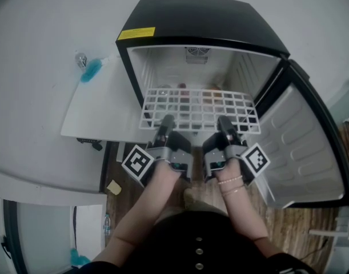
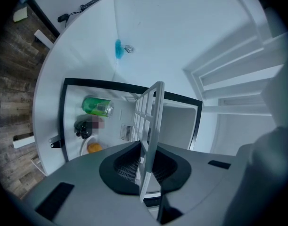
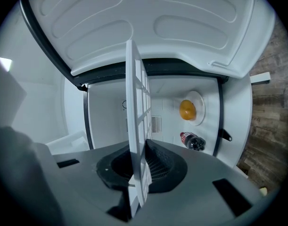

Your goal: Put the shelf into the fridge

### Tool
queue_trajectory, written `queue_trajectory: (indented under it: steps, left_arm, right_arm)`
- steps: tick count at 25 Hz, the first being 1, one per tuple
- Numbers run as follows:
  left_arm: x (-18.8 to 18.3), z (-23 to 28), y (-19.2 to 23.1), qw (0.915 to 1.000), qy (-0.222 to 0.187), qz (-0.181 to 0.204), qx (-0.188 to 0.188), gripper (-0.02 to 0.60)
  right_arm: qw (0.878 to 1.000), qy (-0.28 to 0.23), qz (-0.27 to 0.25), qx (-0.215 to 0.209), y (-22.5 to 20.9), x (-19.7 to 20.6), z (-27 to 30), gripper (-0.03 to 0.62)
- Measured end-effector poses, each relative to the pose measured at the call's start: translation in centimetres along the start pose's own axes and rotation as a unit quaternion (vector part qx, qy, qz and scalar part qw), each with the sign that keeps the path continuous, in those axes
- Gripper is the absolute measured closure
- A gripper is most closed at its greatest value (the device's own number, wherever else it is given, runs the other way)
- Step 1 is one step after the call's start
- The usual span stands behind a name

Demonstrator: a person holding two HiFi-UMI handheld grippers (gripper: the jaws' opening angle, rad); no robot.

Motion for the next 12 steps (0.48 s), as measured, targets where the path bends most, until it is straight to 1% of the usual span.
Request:
queue_trajectory:
  steps: [12]
  left_arm:
    - [-0.1,1.2,0.3,1.0000,-0.002,0.006,0.002,0.548]
  right_arm:
    - [1.000,0.000,-0.001,-0.001,-0.1,-0.6,1.4,0.559]
Point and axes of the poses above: the fingertips, and each gripper's own axes: z forward along the fingers, y to its left, x out of its underside, the point moved 10 cm from there along -z, backward along the fingers, and after that the axes turned 9 degrees about z, right-handed, at the moved point
